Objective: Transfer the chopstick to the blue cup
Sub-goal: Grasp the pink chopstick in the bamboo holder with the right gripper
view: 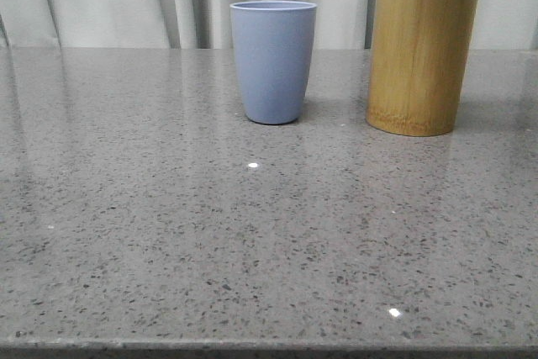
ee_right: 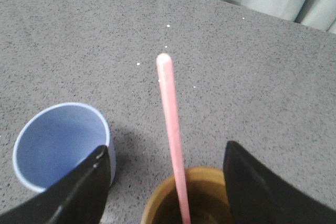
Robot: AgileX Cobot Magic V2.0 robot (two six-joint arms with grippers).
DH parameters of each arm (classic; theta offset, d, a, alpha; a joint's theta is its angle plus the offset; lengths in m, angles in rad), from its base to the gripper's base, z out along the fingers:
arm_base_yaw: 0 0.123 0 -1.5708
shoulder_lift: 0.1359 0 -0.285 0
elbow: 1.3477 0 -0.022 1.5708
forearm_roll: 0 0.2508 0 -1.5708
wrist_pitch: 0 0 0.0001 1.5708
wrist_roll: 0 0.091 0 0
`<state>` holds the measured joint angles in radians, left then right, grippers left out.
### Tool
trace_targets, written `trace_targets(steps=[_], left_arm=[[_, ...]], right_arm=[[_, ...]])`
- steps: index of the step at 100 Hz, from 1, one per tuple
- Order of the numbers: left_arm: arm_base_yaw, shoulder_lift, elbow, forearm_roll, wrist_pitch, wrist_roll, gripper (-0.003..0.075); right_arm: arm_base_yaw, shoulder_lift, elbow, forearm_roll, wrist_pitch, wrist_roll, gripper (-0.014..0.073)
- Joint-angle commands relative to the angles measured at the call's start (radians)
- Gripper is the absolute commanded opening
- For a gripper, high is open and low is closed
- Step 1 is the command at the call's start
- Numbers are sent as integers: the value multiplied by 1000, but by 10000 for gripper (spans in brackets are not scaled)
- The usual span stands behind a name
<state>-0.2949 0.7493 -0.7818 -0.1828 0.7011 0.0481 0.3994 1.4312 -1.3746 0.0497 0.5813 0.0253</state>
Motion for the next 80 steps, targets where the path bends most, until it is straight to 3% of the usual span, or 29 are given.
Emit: trace_targets(steps=[1, 27, 59, 80], left_arm=[[5, -5, -24, -9, -75, -8, 211], [5, -5, -24, -9, -75, -8, 211], [5, -5, -24, -9, -75, -8, 211], [5, -5, -24, -9, -75, -8, 211]], right_arm=[[2, 5, -57, -5, -99, -11, 479], [2, 82, -75, -6, -174, -11, 446], [1, 94, -75, -7, -192, -11, 155], [1, 94, -75, -9, -192, -11, 50]])
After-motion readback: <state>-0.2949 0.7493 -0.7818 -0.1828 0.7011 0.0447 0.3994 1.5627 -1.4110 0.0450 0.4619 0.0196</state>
